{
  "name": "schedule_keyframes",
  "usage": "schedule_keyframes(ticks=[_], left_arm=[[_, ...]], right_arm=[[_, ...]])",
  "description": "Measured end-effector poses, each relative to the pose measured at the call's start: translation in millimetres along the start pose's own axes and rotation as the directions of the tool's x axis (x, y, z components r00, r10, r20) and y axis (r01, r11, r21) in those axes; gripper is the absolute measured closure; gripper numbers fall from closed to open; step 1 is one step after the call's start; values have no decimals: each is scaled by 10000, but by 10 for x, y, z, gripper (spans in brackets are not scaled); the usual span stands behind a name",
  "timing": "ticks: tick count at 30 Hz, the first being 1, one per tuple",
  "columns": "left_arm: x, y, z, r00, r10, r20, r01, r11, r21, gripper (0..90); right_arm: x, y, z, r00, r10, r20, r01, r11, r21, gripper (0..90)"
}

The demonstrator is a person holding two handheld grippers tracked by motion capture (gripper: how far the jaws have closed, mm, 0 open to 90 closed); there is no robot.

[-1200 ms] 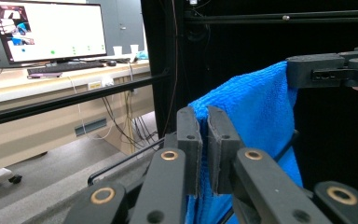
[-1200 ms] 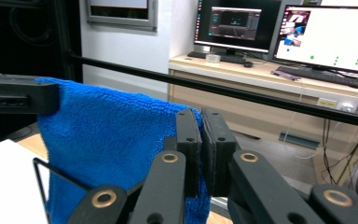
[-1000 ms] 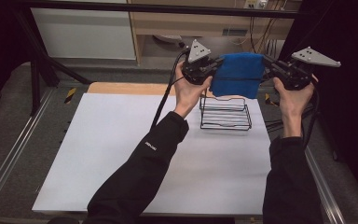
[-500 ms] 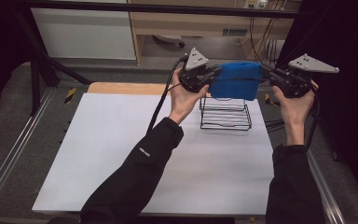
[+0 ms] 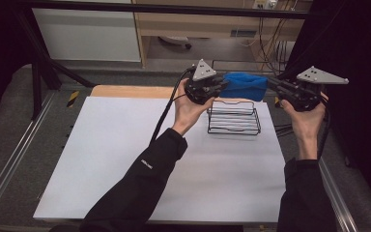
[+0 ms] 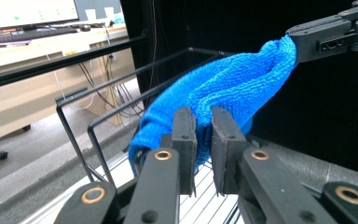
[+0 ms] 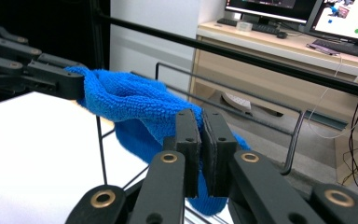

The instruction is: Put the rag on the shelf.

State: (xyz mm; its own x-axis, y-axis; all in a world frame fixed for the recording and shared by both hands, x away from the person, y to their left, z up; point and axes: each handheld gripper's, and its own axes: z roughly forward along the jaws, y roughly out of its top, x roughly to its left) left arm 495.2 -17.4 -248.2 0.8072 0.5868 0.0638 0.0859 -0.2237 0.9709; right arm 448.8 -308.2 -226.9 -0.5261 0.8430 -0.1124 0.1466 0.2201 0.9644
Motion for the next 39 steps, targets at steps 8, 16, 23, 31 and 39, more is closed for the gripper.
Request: schedule_keyframes(ticks=[8,16,23,31,39], left_arm=[[6,26,-85,9998,-151,160,151,9999,49,698],[19,249,-229,9995,-293,91,298,9984,-490,650],[-3,187,-64,9976,-552,425,515,9951,841,820],[-18,37,11,9956,-588,735,459,9850,1661,899],[-19,-41,73,9979,-367,535,262,9826,1839,900]], right_arm=[[3,-108,3,9999,-157,-60,158,9997,200,864],[7,-153,15,9997,-221,-90,223,9996,173,859],[8,-179,2,9996,-269,-115,272,9992,279,854],[-11,-219,0,9998,-139,-111,143,9992,361,837],[-30,-237,-52,9987,304,-408,-297,9994,188,762]])
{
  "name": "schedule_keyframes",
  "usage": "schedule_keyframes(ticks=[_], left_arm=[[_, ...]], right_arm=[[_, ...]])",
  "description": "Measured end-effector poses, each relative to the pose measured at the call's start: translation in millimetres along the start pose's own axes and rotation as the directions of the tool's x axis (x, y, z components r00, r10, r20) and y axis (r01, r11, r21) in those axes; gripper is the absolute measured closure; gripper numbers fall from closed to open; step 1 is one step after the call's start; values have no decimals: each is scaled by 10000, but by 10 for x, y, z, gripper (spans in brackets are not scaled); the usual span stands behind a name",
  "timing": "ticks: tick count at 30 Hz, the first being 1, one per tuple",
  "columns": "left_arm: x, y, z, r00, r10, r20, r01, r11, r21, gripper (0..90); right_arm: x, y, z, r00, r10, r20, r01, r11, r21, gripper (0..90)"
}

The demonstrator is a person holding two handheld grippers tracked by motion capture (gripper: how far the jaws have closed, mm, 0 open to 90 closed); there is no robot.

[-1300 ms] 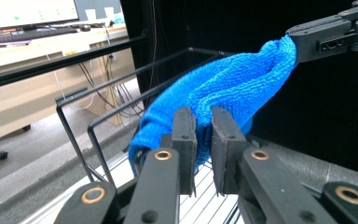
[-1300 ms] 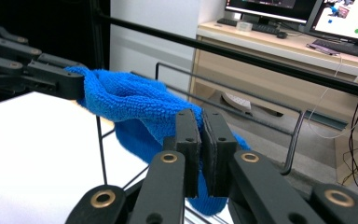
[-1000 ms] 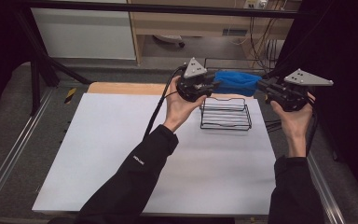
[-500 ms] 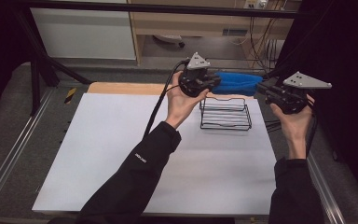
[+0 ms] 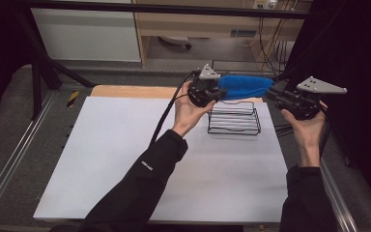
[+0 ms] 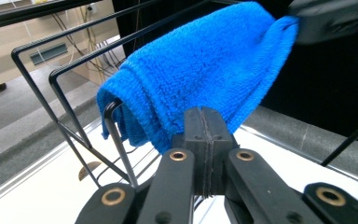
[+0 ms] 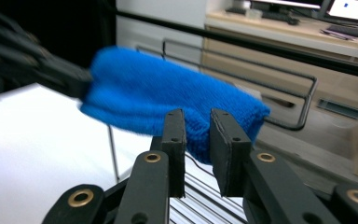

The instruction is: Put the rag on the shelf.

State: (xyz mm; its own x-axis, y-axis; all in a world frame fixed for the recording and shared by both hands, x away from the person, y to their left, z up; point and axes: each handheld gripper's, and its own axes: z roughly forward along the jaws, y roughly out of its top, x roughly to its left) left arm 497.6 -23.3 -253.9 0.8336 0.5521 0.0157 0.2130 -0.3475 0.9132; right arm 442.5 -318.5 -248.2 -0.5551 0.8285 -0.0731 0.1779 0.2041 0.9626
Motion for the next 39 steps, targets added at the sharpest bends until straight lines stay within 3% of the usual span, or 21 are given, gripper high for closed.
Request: schedule_keyframes(ticks=[5,7,10,12,16,20,24,30,39], left_arm=[[9,-49,34,9999,50,-121,-47,9998,181,900],[8,-62,48,9999,83,-125,-80,9997,229,900],[9,-81,55,9998,93,-165,-90,9998,176,900],[10,-96,62,9998,92,-184,-89,9998,165,900],[30,-119,81,9997,100,-218,-97,9998,173,900],[52,-131,111,9998,-37,-175,39,10000,79,900],[51,-134,131,9998,-82,-155,82,10000,-6,900],[18,-132,47,9998,133,-127,-134,9999,-40,877],[-8,-272,-220,10000,86,-35,-84,9992,378,670]], right_arm=[[22,82,-23,9998,214,-28,-214,9990,-381,690],[45,102,7,9994,302,-157,-307,9989,-350,741],[71,55,84,9972,621,-416,-615,9980,141,869],[74,-22,139,9959,817,-386,-801,9959,426,900],[47,-174,214,9948,1017,39,-1017,9910,866,900],[-3,-251,237,9931,1017,582,-1063,9908,837,900],[-32,-271,252,9930,965,688,-1022,9912,840,899],[0,-242,196,9949,763,656,-808,9944,689,863],[193,-153,53,9968,687,406,-706,9964,461,687]])
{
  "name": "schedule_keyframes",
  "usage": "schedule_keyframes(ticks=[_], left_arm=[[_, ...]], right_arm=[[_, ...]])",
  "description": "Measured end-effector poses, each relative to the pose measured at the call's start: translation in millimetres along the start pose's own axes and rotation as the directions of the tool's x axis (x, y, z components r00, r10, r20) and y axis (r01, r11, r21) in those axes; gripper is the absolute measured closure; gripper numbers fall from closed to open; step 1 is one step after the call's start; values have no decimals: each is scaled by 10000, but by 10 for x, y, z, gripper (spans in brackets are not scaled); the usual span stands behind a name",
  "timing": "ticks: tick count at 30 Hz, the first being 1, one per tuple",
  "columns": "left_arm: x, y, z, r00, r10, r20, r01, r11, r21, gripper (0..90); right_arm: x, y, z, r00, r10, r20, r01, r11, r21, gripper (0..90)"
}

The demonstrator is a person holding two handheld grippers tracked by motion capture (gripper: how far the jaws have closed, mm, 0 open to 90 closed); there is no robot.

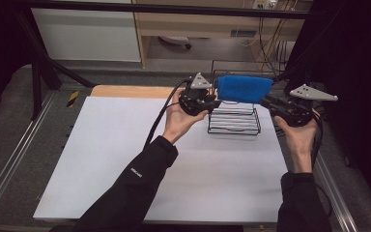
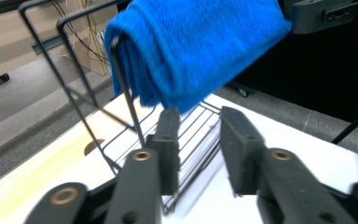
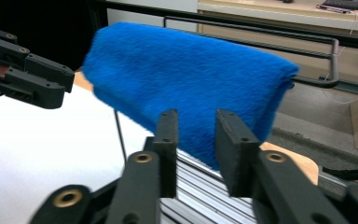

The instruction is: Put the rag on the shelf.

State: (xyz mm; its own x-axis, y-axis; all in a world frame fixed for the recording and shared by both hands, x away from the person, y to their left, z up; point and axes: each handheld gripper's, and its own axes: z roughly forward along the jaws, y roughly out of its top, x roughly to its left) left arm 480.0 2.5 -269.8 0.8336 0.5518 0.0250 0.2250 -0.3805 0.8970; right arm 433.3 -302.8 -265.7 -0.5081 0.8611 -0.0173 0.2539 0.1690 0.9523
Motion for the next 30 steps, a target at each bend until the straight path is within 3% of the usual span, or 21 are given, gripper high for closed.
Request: schedule_keyframes(ticks=[10,17,23,30], left_arm=[[75,-380,-387,9989,-445,-167,455,9969,636,436],[136,-771,-658,9967,-599,-547,653,9925,1029,270],[190,-1169,-870,9935,-753,-848,854,9889,1217,196],[268,-1606,-1113,9877,-1077,-1133,1260,9775,1694,116]], right_arm=[[276,-32,-27,9986,342,-397,-327,9987,379,393],[481,-134,36,9973,329,-664,-286,9975,651,188],[642,-290,120,9945,336,-988,-263,9969,739,97],[772,-531,192,9901,439,-1331,-281,9925,1186,42]])
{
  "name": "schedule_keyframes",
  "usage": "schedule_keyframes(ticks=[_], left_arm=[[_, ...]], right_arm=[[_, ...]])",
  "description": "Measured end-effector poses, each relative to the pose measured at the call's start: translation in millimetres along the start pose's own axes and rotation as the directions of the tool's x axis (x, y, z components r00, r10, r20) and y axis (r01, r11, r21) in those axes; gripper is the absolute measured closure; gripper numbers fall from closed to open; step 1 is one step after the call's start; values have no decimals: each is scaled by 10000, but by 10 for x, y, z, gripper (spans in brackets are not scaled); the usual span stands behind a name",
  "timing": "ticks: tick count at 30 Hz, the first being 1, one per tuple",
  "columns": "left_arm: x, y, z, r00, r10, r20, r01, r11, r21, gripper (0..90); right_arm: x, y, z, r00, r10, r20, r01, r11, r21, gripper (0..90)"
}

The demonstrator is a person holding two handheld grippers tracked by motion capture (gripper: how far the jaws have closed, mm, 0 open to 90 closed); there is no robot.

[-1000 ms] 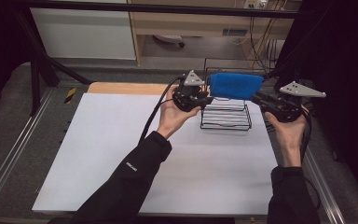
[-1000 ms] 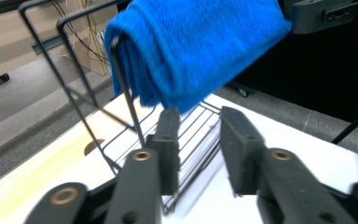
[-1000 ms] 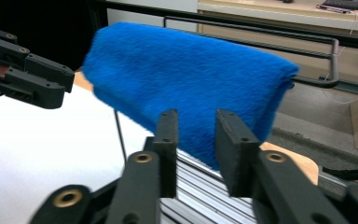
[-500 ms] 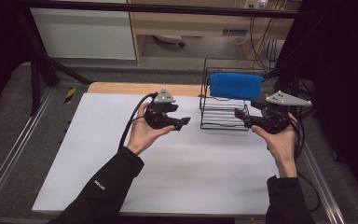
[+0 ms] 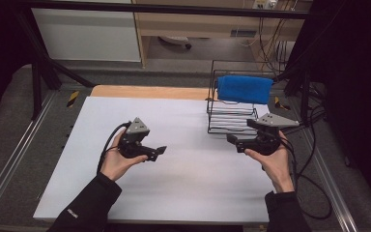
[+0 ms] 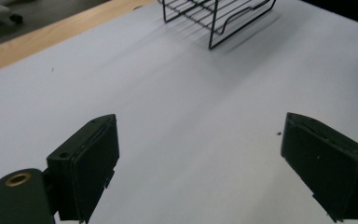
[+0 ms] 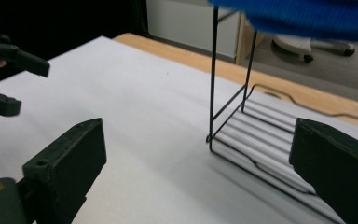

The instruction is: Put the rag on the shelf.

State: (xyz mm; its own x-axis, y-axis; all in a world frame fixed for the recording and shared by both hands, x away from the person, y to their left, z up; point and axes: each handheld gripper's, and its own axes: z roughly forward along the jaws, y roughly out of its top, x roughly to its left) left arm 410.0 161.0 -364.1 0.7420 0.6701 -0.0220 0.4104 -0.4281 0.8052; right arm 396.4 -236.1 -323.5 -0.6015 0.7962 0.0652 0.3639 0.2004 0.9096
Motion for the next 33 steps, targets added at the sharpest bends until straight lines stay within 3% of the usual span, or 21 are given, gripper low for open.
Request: schedule_keyframes(ticks=[6,13,16,22,33], left_arm=[[99,-355,-130,9987,-461,-204,462,9989,35,83],[160,-702,-235,9971,-662,-378,664,9978,53,75],[194,-837,-267,9959,-832,-360,833,9965,31,75],[245,-1035,-320,9935,-1090,-330,1091,9940,16,75],[273,-1215,-415,9951,-950,-264,948,9954,-105,75]], right_arm=[[76,-275,81,9994,226,-268,-213,9986,494,16],[103,-605,160,9975,438,-547,-378,9938,1046,7],[108,-742,173,9963,332,-793,-234,9924,1211,7],[92,-978,156,9936,414,-1048,-251,9879,1527,7],[-35,-1257,10,9914,746,-1080,-537,9812,1852,7]])
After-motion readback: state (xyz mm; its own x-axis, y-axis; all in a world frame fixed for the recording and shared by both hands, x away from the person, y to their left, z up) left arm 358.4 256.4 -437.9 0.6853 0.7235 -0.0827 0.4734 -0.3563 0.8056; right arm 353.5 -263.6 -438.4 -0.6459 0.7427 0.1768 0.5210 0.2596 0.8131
